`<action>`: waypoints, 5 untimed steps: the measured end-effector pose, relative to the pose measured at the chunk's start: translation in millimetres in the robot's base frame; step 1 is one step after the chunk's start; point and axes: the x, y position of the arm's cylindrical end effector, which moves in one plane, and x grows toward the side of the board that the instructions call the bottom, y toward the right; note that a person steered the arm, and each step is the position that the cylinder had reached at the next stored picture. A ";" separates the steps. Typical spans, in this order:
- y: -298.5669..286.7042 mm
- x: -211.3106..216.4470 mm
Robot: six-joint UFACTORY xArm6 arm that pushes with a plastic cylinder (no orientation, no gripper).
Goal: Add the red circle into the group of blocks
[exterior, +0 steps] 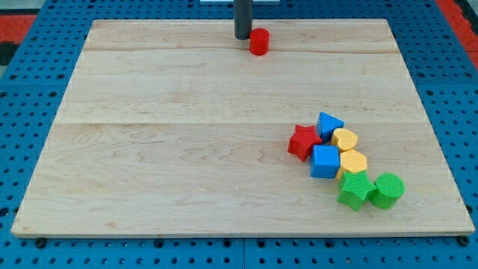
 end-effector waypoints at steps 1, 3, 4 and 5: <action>25.9 18.3; 71.7 -20.9; 68.4 30.5; 48.8 31.0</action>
